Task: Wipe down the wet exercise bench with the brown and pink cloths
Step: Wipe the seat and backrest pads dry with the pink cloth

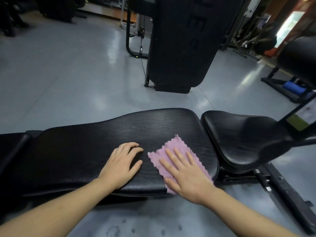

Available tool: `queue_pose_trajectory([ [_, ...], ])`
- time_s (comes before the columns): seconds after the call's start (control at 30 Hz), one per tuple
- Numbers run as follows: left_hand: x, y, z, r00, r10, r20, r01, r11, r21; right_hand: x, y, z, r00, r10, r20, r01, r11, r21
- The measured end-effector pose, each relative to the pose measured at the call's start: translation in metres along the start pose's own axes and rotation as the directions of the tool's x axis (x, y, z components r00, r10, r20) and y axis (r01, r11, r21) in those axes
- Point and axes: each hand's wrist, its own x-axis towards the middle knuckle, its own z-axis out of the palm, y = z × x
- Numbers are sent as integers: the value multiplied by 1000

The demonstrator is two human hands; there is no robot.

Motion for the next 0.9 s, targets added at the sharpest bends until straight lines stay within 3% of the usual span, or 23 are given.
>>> queue_pose_trajectory([
  [0.17,-1,2,-2,1000,-4,-8,4,1000,-8,-12,11,-2,998,-55,12,55,998,-10],
  [0.3,0,0,-1,1000,8,-11,-8,1000,-11,15,23,-9,995,23,101,-29,998,55],
  [0.57,0,-4,5,999,19,-46,-20,1000,-14,112,51,-13,971,193,139,-203,978,57],
  [0.9,1,-6,9,998,22,-65,-24,999,-30,188,62,-14,961,239,137,-247,968,41],
])
